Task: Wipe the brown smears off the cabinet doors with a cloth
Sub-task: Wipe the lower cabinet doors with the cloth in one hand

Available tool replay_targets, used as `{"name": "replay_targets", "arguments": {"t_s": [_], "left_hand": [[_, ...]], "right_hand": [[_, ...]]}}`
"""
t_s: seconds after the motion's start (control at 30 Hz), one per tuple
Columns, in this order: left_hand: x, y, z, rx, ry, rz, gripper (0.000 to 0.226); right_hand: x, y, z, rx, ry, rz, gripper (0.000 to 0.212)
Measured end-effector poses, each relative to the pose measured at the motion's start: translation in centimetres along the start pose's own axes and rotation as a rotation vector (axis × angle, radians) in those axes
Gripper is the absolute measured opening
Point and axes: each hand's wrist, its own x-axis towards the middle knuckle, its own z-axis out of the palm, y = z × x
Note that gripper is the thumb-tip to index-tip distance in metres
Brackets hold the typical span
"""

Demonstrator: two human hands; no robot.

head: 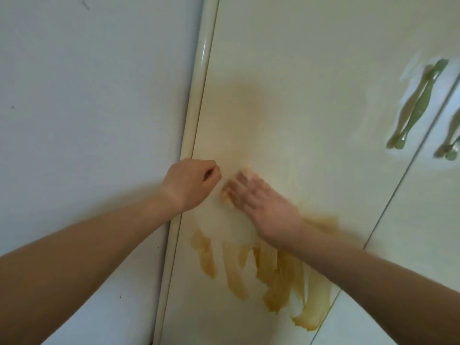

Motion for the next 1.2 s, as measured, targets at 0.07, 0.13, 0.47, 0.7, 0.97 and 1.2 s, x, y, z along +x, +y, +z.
{"name": "replay_targets", "arguments": {"t_s": [0.07, 0.13, 0.47, 0.7, 0.97, 1.2], "left_hand": [[-0.6, -0.3, 0.2, 0.048, -0.038, 0.029, 0.041], [-0.6, -0.4, -0.2, 0.083, -0.055, 0.054, 0.040], [1.7, 5.2, 1.5, 0.024, -0.059, 0.170, 0.043], [2.4, 5.6, 2.8, -0.023, -0.040, 0.227, 0.038], [0.9, 7.3, 5.0, -0.076, -0.057, 0.260, 0.055], [3.5, 9.0, 4.3, -0.096, 0.075, 0.238, 0.055]], "right_hand": [[-4.1, -3.6, 0.5, 0.022, -0.221, -0.280, 0.058], [-4.8, -0.4, -0.9, 0.069, -0.242, -0.314, 0.057], [-6.2, 1.8, -2.4, 0.030, -0.018, 0.006, 0.058], [-7.9, 12.3, -5.5, 0.049, 0.015, 0.056, 0.061], [-17.4, 0.2, -2.4, 0.117, -0.272, -0.264, 0.058], [-8.1, 12.4, -6.5, 0.146, 0.178, 0.402, 0.062]]}}
